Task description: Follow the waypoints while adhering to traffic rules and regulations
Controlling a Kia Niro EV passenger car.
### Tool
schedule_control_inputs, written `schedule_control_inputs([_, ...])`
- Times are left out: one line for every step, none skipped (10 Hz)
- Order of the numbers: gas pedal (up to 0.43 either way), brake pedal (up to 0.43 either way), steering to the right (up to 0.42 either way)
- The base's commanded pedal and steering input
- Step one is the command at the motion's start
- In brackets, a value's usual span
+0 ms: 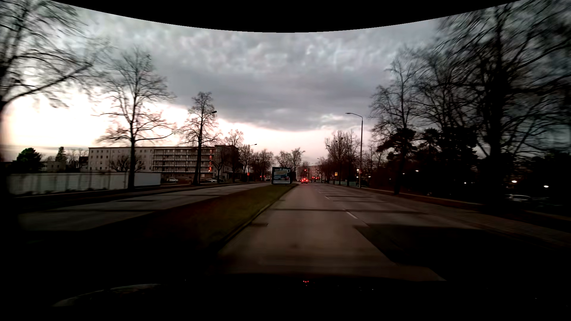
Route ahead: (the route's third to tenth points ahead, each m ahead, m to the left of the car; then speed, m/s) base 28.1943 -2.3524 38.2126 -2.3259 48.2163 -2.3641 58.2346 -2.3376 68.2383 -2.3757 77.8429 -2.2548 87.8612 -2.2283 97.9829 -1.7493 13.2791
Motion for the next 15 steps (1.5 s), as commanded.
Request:
schedule_control_inputs([0.039,0.0,0.005])
schedule_control_inputs([0.039,0.0,0.005])
schedule_control_inputs([0.039,0.0,0.005])
schedule_control_inputs([0.039,0.0,0.005])
schedule_control_inputs([0.039,0.0,0.005])
schedule_control_inputs([0.039,0.0,0.005])
schedule_control_inputs([0.039,0.0,0.006])
schedule_control_inputs([0.039,0.0,0.008])
schedule_control_inputs([0.039,0.0,0.008])
schedule_control_inputs([0.039,0.0,0.007])
schedule_control_inputs([0.039,0.0,0.006])
schedule_control_inputs([0.039,0.0,0.006])
schedule_control_inputs([0.039,0.0,0.006])
schedule_control_inputs([0.039,0.0,0.005])
schedule_control_inputs([0.039,0.0,0.002])
